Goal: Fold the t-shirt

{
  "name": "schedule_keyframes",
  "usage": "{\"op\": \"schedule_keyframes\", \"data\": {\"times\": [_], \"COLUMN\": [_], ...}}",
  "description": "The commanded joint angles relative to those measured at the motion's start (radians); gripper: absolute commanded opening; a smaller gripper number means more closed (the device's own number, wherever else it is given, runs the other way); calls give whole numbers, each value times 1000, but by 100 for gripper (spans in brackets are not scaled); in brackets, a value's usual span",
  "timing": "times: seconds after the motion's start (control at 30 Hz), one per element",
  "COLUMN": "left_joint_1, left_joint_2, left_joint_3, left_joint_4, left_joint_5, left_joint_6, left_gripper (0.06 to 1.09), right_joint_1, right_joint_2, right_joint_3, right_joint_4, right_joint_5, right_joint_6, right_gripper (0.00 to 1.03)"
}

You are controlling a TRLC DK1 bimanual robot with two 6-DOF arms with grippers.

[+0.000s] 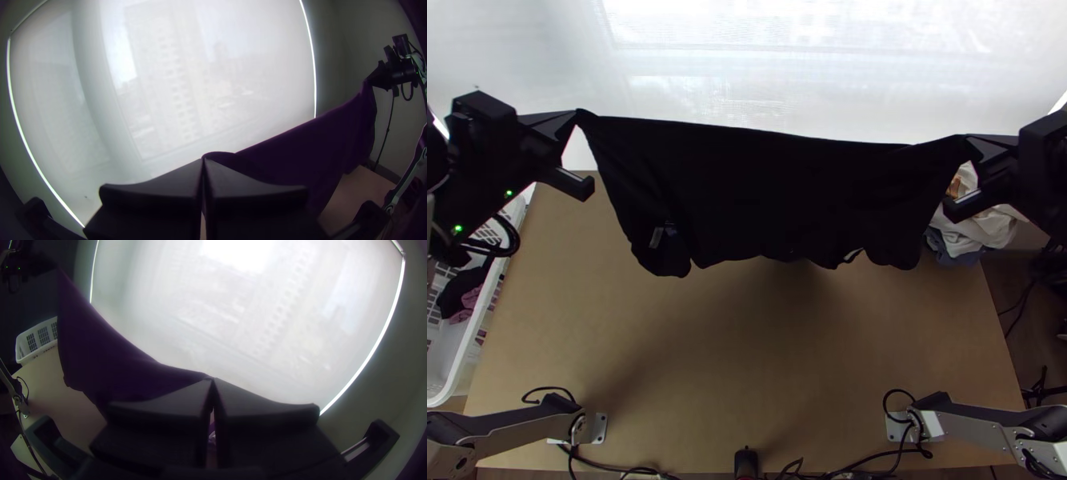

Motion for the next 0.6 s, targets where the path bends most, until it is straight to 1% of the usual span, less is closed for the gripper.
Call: {"op": "schedule_keyframes", "data": {"times": [0.0, 0.13, 0.27, 0.3, 0.37, 0.4, 0.47, 0.57], "left_joint_1": [-9, -41, -119, -144, -141, -136, -134, -128], "left_joint_2": [-67, -119, -162, -167, -183, -196, -208, -226], "left_joint_3": [105, 114, 115, 112, 77, 43, -30, -170], "left_joint_4": [-23, -104, -254, -308, -385, -401, -434, -428], "left_joint_5": [-69, -66, -60, -41, 43, 86, 143, 221], "left_joint_6": [-20, -34, -74, -94, -132, -141, -161, -180], "left_gripper": [9, 9, 9, 9, 9, 9, 9, 9], "right_joint_1": [11, 14, 20, 20, 21, 23, 38, 83], "right_joint_2": [-60, -103, -149, -153, -163, -164, -164, -164], "right_joint_3": [23, 21, 21, 21, 9, 1, -33, -120], "right_joint_4": [30, 18, -14, -28, -42, -46, -56, -54], "right_joint_5": [23, 23, 23, 22, 22, 22, 22, 22], "right_joint_6": [-61, -79, -81, -79, -70, -61, -41, 10], "right_gripper": [3, 3, 3, 3, 3, 3, 3, 3]}}
